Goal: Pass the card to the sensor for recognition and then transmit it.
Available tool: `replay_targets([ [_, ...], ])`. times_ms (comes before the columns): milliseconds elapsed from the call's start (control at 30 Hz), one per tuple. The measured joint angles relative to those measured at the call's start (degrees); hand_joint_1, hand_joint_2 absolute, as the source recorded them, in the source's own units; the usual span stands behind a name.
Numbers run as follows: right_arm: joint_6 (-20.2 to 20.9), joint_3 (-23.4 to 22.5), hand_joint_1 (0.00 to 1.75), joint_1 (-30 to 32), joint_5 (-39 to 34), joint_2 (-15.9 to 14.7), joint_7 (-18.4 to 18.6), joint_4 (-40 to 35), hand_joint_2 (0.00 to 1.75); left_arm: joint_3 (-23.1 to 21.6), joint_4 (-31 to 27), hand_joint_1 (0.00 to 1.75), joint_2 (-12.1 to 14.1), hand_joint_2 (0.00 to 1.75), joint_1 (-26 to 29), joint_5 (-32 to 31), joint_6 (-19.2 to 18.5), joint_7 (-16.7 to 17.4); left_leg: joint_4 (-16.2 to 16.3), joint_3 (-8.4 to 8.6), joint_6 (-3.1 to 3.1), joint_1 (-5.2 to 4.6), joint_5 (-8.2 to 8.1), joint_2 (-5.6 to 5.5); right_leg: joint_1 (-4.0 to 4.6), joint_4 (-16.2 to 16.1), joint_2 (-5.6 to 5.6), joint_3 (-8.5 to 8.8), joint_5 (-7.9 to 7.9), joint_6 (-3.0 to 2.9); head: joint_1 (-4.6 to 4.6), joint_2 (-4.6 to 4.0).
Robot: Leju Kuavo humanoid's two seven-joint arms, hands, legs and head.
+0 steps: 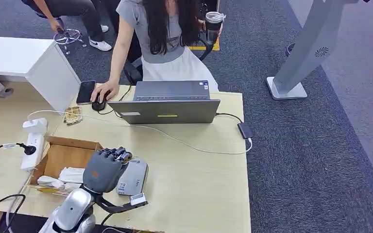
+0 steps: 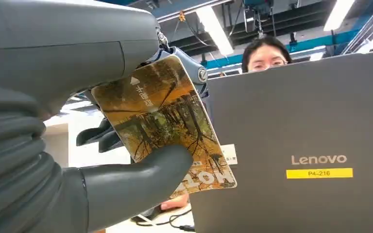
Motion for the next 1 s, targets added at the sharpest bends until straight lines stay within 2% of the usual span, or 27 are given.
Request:
replay_targets([
  [200,0.0,0.0,0.00,0.0,0.0,0.0,0.0,0.0,1.75,-0.1,0.0,1.75,0.0,1.75,0.0,0.0,0.0,0.0,0.0,-0.01,0.00,0.00,0.00,0.00,0.00,0.0,0.00,0.00,0.00,0.00,0.02,0.00],
  [500,-0.2,0.0,0.00,0.0,0.2,0.0,0.0,0.0,1.75,-0.9,0.0,1.75,-0.5,1.75,0.0,0.2,-3.9,1.0,0.0,-0.01,0.00,-0.01,0.00,0.00,0.00,0.0,0.00,0.00,0.00,0.01,0.02,0.00],
  [833,-0.1,-0.4,0.00,0.1,0.3,0.0,0.1,0.0,1.75,-0.9,2.8,1.75,-0.5,1.75,0.0,0.2,-13.0,5.0,0.0,-0.01,0.00,0.00,0.00,0.00,0.00,0.0,0.00,0.00,0.00,0.00,0.00,0.00],
  [1000,0.0,-0.4,0.00,0.1,0.6,0.0,0.3,0.0,1.75,-0.9,5.4,1.75,-0.5,1.75,0.0,0.6,-15.7,6.1,0.0,-0.01,0.00,-0.01,0.00,0.00,0.00,0.0,0.00,0.00,0.00,0.01,0.02,0.00],
])
